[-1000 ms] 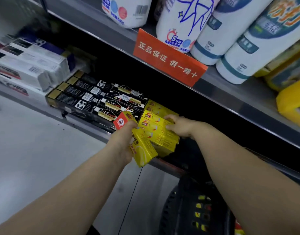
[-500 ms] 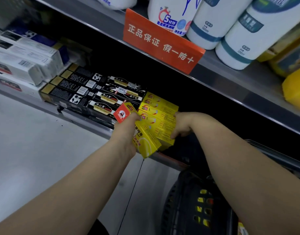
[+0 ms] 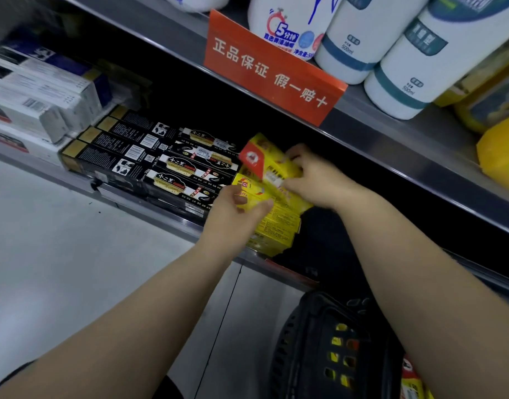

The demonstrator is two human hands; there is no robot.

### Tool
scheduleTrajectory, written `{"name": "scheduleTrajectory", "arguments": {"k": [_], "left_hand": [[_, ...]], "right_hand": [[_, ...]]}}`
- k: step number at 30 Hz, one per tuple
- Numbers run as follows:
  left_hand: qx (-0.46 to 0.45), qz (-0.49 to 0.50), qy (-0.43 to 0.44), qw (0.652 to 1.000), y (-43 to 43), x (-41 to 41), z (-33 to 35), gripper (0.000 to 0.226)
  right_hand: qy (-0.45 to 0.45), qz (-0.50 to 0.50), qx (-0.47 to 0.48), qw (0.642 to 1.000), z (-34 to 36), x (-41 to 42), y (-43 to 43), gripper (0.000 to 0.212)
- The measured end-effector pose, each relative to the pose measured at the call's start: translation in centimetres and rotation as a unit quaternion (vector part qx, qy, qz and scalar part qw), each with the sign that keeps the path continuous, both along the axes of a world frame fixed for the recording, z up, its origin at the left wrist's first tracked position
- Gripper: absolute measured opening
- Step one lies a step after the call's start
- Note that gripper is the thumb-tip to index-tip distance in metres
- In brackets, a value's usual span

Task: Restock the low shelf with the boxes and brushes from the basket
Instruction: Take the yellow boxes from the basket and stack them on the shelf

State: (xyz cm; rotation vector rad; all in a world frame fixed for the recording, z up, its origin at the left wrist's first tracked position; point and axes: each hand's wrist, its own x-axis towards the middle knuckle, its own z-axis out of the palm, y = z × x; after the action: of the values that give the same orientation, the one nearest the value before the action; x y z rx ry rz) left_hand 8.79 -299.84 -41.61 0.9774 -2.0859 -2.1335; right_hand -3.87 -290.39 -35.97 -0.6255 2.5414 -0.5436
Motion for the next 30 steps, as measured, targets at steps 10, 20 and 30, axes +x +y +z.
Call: {"name": "scheduleTrajectory", "arguments": {"k": [10, 20, 30], "left_hand": [[-0.300, -0.288, -0.076, 0.906, 0.9, 0.7, -1.4, 0.073], [-0.259, -0.293, -0.095, 0.916, 0.5, 0.8, 0.0, 0.077], [-0.190, -0.221, 0.135, 0.947, 2.7, 1.3, 7.4, 0.014]], "right_hand": [[-0.027, 0.007, 0.163, 0.986, -5.7, -2.2, -0.6, 0.050], [-0.039, -0.062, 0.231, 0.970, -4.4, -1.4, -0.1, 0.064], [-0.088, -0.092, -0.109, 0.986, 6.7, 5.7, 6.9, 0.028]]}}
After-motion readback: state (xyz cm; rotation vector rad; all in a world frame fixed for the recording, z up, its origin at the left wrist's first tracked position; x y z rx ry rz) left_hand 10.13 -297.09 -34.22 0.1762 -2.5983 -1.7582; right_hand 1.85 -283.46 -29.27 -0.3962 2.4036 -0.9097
